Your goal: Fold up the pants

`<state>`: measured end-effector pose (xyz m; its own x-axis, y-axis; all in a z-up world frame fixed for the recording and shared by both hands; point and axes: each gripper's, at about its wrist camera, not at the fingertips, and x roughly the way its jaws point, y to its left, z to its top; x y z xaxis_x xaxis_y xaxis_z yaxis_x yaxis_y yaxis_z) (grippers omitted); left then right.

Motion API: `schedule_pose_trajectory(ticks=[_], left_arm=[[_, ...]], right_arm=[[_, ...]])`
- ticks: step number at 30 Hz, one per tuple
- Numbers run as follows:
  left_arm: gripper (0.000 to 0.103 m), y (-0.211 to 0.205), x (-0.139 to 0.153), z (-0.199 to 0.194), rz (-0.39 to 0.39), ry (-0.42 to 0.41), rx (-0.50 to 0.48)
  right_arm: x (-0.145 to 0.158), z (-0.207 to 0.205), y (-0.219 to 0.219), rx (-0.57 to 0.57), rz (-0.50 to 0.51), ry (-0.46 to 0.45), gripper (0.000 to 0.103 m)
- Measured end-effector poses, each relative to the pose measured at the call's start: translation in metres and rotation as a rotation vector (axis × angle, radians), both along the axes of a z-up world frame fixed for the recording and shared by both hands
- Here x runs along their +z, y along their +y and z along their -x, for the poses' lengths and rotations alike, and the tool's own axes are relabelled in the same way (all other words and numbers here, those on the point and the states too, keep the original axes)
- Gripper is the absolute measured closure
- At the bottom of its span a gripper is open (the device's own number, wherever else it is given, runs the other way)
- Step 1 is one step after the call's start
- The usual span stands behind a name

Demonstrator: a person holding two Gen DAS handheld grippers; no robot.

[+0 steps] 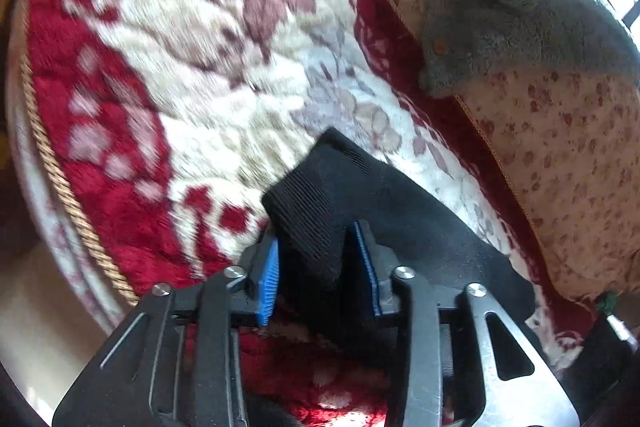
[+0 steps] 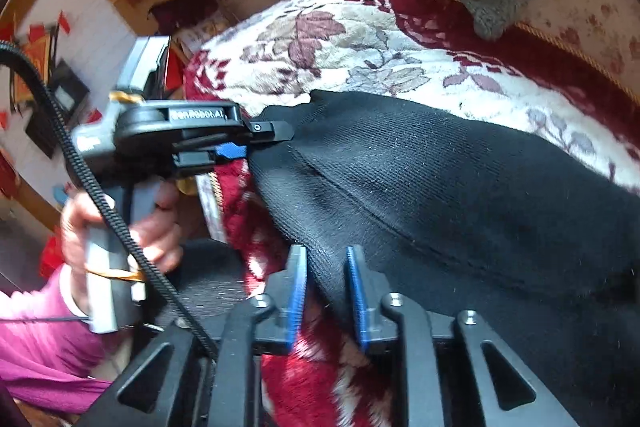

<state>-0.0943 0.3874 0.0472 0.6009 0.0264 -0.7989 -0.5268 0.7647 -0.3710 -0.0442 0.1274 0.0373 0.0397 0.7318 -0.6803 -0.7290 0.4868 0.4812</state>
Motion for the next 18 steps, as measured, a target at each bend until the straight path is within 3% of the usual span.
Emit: schedule_pose_trajectory(ticks=[4,9,12,15,18], left_arm=[[0.067,-0.005,0.024,0.014,-0.082,-0.051,0.022],[0.066,-0.027,0.038,0.015,-0.072,-0.101,-0.049],[0.066,-0.049,0.035,0.005,-0.055,-0.091,-0.116],[0.066,-0.073,0.024,-0.007,-0.057,-0.050,-0.177],[0.066,-0.094,0.004,-0.016,-0.052,0.020,-0.239]], right_arm=[[0.013,-0.018,-0.048,-0.135,-0.035,0.000,0.076],[0.014,-0.065,-0.135,-0.392,-0.179,0.141,0.071],[0.001,-0.092,-0.151,-0.433,-0.233,0.260,0.070],[-0.024,-0.112,-0.144,-0.398,-0.287,0.425,0.070],[-0.042,-0.122,-0.134,-0.385,-0.301,0.512,0.070]])
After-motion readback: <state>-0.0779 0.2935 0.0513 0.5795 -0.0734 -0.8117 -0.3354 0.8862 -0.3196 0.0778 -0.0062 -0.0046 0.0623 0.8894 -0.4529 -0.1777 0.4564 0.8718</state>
